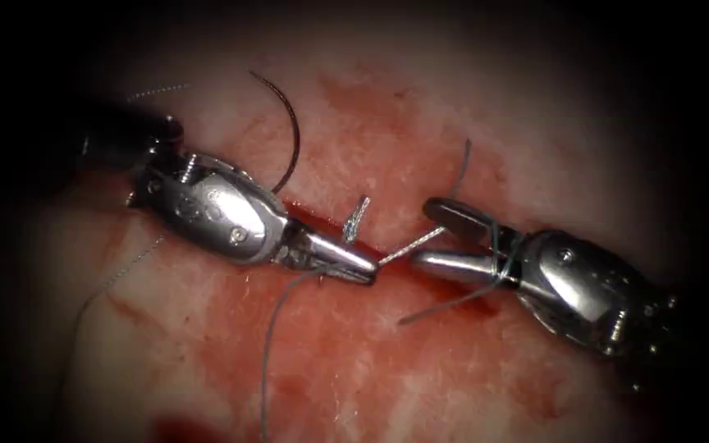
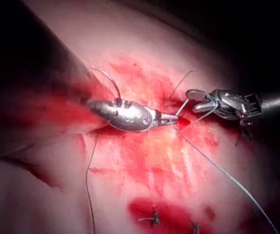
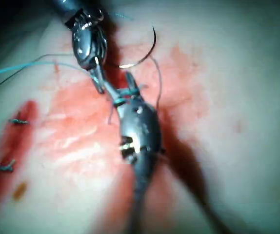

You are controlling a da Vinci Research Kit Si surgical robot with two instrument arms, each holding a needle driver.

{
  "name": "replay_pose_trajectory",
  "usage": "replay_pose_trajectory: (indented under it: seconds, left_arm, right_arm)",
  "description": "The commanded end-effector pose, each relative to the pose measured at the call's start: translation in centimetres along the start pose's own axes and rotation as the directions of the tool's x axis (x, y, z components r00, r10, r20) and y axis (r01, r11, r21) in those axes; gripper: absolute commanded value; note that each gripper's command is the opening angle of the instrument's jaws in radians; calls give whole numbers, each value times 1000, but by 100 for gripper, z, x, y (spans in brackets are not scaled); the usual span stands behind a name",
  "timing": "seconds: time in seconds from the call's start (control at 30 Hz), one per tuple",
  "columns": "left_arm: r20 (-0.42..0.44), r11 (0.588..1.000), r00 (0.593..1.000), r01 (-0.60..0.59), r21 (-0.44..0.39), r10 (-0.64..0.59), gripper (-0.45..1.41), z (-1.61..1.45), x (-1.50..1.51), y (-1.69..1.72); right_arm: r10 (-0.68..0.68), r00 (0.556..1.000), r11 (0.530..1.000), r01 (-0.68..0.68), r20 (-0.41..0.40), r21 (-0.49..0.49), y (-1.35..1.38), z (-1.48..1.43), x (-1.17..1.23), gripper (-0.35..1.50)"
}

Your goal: Wound Closure

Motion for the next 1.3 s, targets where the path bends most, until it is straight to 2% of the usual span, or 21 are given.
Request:
replay_pose_trajectory:
  seconds: [0.03,0.3,0.53,0.87,0.9,1.07,1.3]
  left_arm:
    - [5,1000,1000,3,7,-3,-35,10,-6,2]
    - [16,1000,1000,7,25,-8,-35,23,-9,-10]
    - [29,998,999,27,49,-28,-35,36,-12,-28]
    - [37,997,998,43,69,-46,-35,41,-10,-44]
    - [39,996,998,50,73,-53,-35,43,-10,-46]
    - [41,995,997,62,78,-65,-35,46,-13,-50]
    - [43,994,997,64,83,-68,-35,45,-11,-53]
  right_arm:
    - [3,1000,999,-3,-3,-34,2,0,-6,61]
    - [-4,1000,997,3,-5,-78,8,-13,-3,59]
    - [13,1000,987,-15,-14,-162,19,-20,-1,59]
    - [36,999,977,-39,-17,-208,29,-14,-1,66]
    - [58,998,976,-59,-9,-210,32,-12,-1,76]
    - [77,995,962,-59,57,-265,42,-6,-1,89]
    - [79,995,955,-59,58,-290,61,5,-4,96]
